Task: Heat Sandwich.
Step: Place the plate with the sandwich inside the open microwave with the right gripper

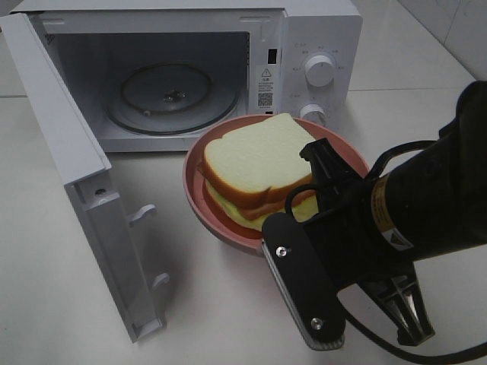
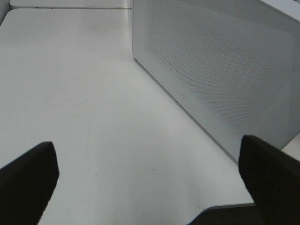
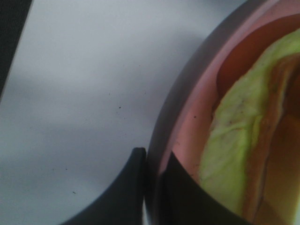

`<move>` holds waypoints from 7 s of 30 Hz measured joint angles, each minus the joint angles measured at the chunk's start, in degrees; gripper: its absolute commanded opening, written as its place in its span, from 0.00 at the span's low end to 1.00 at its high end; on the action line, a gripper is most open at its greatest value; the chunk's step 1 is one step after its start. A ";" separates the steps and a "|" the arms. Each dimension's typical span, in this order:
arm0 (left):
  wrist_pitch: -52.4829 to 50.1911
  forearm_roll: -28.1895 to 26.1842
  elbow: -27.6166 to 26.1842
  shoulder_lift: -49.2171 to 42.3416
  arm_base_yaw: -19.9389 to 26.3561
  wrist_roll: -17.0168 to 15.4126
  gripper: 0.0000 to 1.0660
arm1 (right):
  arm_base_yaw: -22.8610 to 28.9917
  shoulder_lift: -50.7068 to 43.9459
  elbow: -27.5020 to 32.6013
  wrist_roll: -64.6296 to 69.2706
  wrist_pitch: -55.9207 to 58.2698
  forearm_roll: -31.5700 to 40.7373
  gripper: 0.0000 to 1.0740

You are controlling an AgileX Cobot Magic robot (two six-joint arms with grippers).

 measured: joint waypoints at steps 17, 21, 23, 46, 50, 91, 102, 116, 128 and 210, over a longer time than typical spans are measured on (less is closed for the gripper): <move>0.00 0.00 0.00 0.00 0.00 0.00 0.91 | -13.29 0.00 0.57 -36.21 -5.50 14.04 0.00; 0.00 0.00 0.00 0.00 0.00 0.00 0.91 | -16.79 0.00 0.57 -44.29 -5.50 19.19 0.00; 0.00 0.00 0.00 0.00 0.00 0.00 0.91 | -17.59 0.00 0.57 -46.29 -5.50 20.51 0.00; 0.00 0.00 0.00 0.00 0.00 0.00 0.91 | -17.30 1.55 0.34 -54.09 -9.45 24.87 0.00; 0.00 0.00 0.00 0.00 0.00 0.00 0.91 | -16.67 4.35 -0.97 -54.03 -9.57 24.75 0.00; 0.00 0.00 0.00 0.00 0.00 0.00 0.91 | -16.44 24.98 -25.90 -57.01 -3.50 27.96 0.00; 0.00 0.00 0.00 0.00 0.00 0.00 0.91 | -15.36 29.91 -33.00 -57.01 -0.06 28.07 0.00; 0.00 0.00 0.00 0.00 0.00 0.00 0.91 | -15.36 35.52 -43.60 -56.21 5.04 28.30 0.00; 0.00 0.00 0.00 0.00 0.00 0.00 0.91 | -15.36 42.11 -54.03 -51.34 9.45 27.22 0.00; 0.00 0.00 0.00 0.00 0.00 0.00 0.91 | -15.41 38.39 -45.44 -25.55 -1.60 17.48 0.71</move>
